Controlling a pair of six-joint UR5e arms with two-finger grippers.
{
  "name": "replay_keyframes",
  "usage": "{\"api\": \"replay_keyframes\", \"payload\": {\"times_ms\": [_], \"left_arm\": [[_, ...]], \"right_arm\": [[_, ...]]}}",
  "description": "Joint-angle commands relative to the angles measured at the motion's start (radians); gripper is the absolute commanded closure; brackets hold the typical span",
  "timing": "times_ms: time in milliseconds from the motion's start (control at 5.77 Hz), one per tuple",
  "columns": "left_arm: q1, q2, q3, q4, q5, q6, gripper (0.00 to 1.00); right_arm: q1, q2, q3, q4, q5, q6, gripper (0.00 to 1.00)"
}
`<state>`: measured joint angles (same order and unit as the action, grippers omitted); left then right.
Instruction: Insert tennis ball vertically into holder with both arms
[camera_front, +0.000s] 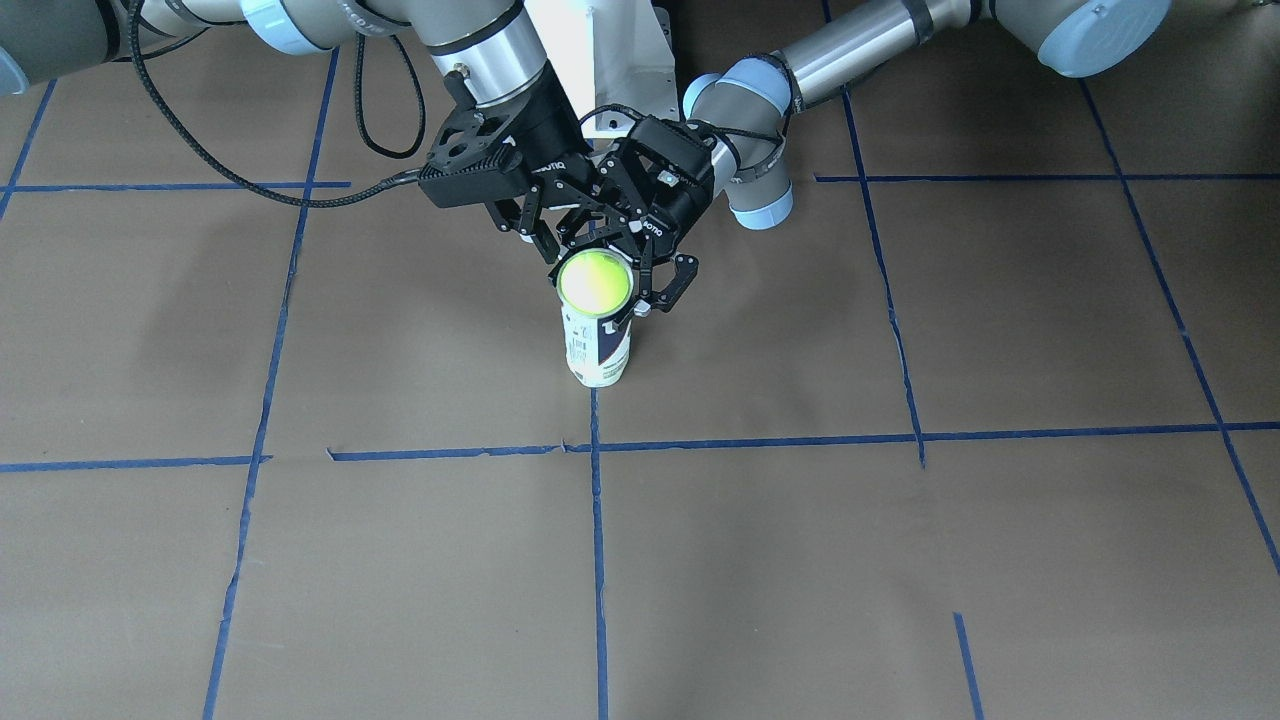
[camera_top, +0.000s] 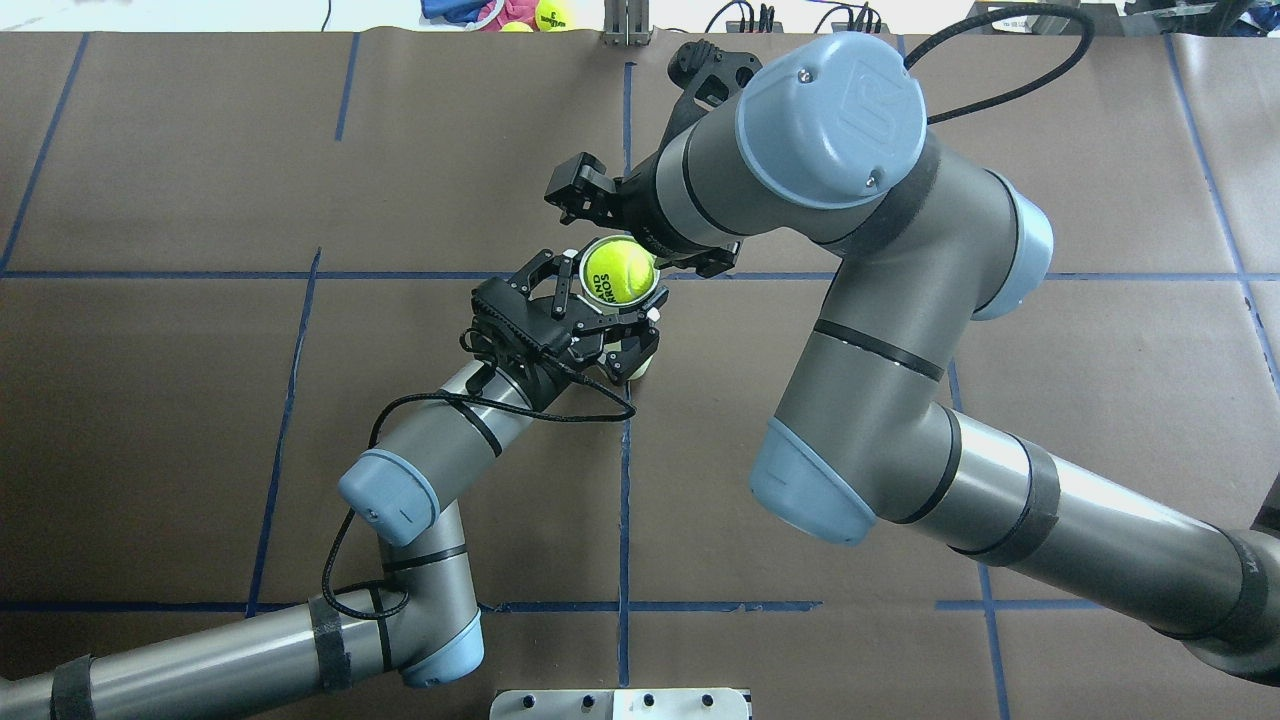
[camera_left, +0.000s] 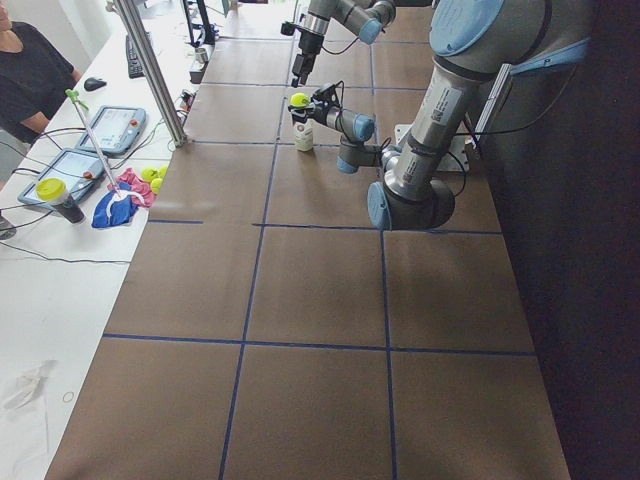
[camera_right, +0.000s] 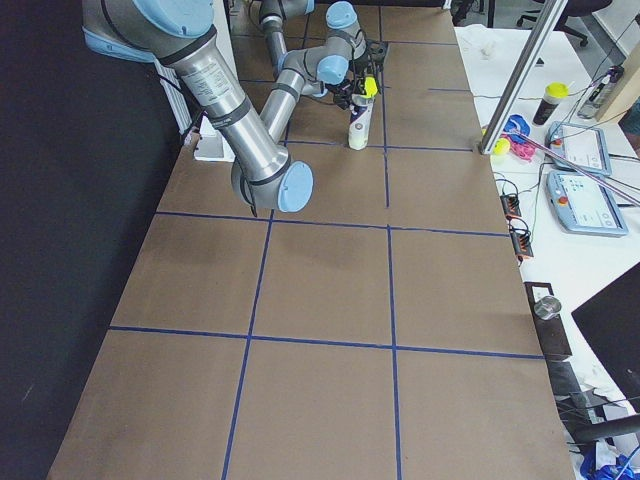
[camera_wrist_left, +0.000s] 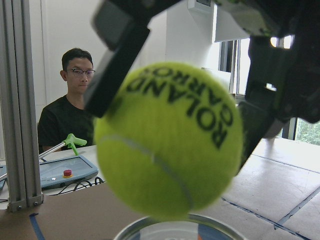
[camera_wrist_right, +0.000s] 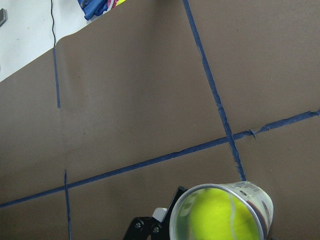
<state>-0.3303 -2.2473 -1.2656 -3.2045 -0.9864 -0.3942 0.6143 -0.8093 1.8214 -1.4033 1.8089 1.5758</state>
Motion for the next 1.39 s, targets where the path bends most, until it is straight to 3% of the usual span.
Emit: {"api": "replay_keyframes", "payload": {"times_ms": [0, 173, 346, 693, 866, 1212], "left_arm": [[0.0, 0.0, 0.0, 0.0, 0.0, 0.0, 0.12], [-0.001, 0.0, -0.001, 0.0, 0.0, 0.0, 0.1], [-0.001, 0.002, -0.043, 0.0, 0.0, 0.0, 0.03], [-0.003, 0.005, -0.141, 0.012, -0.002, 0.0, 0.0], [-0.003, 0.041, -0.2, 0.014, -0.002, 0.0, 0.0], [-0.074, 0.127, -0.337, 0.04, -0.009, -0.012, 0.0]], "right_arm": [[-0.002, -0.01, 0.009, 0.001, 0.006, -0.002, 0.0], [0.008, -0.01, 0.027, 0.001, 0.01, -0.003, 0.0], [0.071, -0.016, 0.038, 0.001, 0.077, -0.004, 0.0], [0.374, -0.083, 0.039, 0.006, 0.431, -0.133, 0.0], [0.446, -0.15, 0.039, 0.006, 0.478, -0.225, 0.0], [0.54, -0.255, 0.055, 0.006, 0.481, -0.331, 0.0]]}}
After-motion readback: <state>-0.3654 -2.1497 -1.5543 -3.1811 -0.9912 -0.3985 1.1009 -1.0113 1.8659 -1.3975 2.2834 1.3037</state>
